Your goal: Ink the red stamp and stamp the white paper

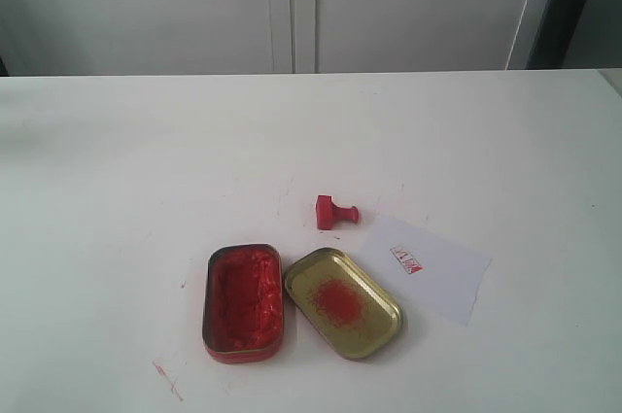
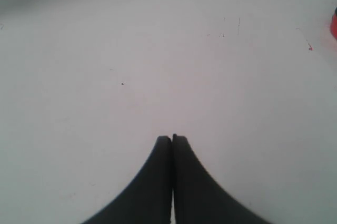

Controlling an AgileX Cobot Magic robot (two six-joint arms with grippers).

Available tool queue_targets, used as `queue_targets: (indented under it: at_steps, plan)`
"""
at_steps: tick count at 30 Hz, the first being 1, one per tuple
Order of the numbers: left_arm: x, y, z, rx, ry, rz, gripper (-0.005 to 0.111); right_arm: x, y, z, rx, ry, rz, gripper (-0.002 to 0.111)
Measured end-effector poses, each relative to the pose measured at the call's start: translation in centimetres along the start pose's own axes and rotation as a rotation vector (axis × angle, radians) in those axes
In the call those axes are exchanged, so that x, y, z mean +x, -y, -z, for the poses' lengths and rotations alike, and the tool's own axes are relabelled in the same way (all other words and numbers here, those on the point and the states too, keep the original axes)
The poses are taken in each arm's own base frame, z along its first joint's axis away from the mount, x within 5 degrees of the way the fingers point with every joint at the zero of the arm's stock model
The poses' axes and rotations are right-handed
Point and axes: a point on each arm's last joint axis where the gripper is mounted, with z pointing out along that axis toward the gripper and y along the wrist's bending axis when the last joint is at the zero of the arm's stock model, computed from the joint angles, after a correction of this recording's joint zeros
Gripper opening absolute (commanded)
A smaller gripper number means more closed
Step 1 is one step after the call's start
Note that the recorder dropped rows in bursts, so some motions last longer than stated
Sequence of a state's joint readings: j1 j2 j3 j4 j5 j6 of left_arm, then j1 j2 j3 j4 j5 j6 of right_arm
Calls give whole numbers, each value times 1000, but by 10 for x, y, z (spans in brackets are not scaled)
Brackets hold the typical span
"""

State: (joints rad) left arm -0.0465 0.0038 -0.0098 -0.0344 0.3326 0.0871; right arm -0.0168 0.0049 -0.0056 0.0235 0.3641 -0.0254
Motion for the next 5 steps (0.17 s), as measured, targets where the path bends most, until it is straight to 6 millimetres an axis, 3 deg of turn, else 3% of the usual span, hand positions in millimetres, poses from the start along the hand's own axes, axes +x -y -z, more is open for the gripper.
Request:
queue_targets:
  at_steps: [5]
  plan:
    - [0,0,0,0,0,0,0,0,0,0,0,0,0,0]
